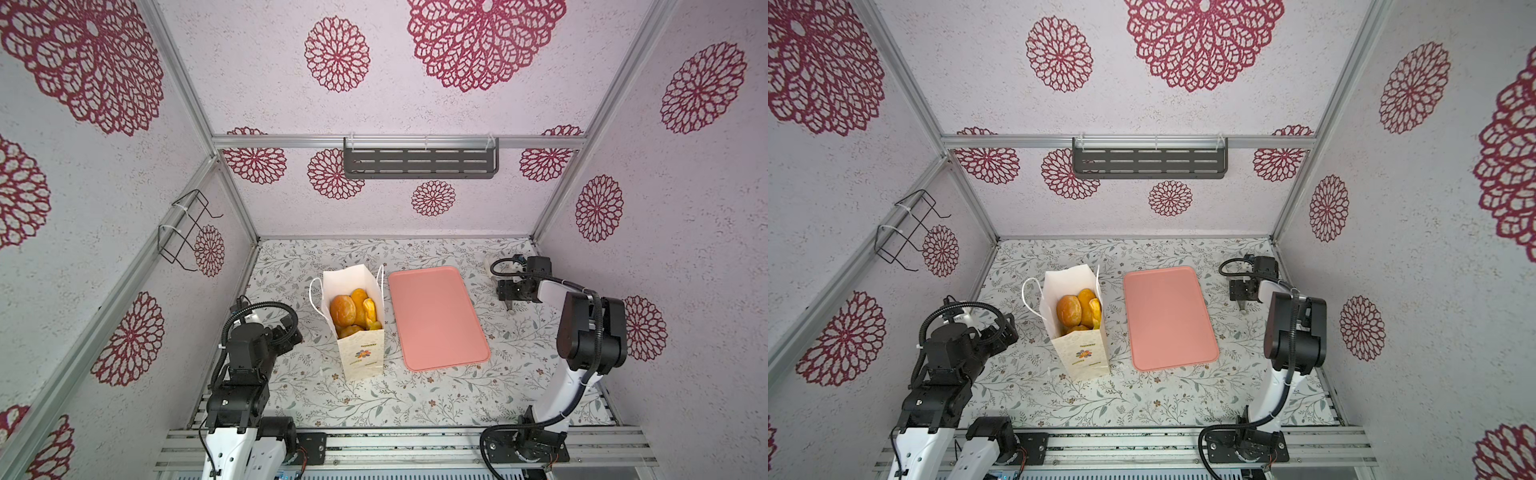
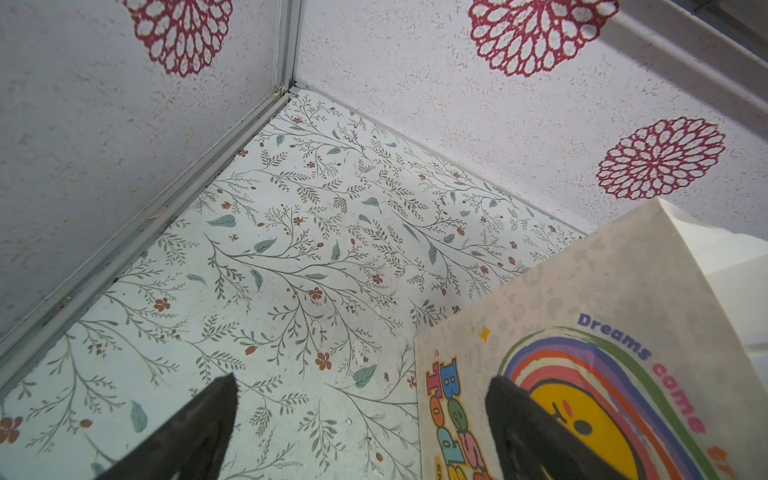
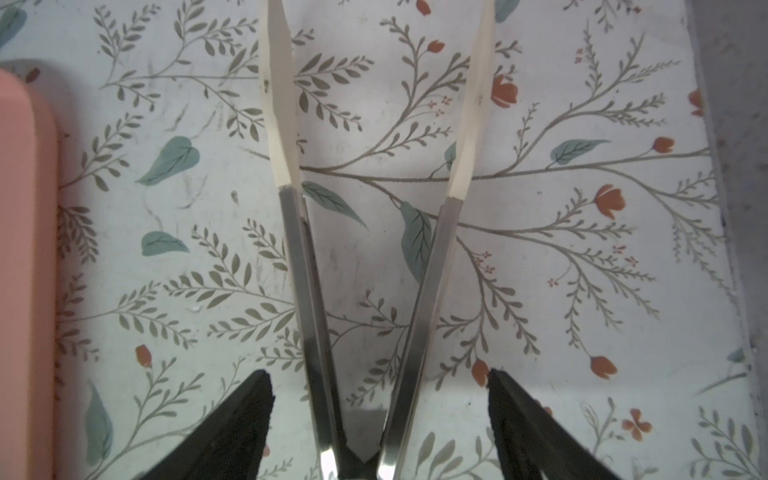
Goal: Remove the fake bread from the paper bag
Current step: 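Grasp the metal tongs with the right gripper while left gripper approaches the bag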
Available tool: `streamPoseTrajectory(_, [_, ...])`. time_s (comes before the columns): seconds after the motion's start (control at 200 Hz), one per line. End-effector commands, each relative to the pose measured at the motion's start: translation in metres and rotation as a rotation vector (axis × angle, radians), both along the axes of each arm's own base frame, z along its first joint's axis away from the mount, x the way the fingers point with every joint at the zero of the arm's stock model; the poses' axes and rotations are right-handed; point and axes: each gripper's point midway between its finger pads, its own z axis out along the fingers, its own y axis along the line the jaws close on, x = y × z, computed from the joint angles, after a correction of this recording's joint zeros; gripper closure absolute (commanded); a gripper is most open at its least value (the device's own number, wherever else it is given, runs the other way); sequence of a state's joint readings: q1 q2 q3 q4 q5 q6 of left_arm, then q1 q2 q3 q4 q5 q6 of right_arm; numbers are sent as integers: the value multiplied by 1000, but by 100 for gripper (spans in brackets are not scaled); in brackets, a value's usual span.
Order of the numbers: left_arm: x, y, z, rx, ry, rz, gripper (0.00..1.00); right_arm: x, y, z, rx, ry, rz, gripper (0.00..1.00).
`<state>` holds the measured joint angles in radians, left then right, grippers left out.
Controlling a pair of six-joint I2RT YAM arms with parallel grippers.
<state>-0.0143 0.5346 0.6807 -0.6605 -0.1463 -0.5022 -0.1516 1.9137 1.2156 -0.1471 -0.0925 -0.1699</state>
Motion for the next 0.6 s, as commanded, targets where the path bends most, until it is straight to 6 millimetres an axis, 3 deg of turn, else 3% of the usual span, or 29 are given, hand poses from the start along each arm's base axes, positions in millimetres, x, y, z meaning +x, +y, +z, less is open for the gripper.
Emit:
streamPoseTrajectory(0.0, [2, -2, 5, -3, -9, -7, 3, -3, 5, -7, -24, 54, 40, 20])
streamPoseTrajectory(0.2, [3, -3, 5, -8, -10, -13, 3, -13, 8, -22, -47, 116, 56, 24])
streamPoseTrajectory(0.595, [3, -4, 4, -17, -8, -17, 3, -21, 6, -28, -60, 145, 40, 40])
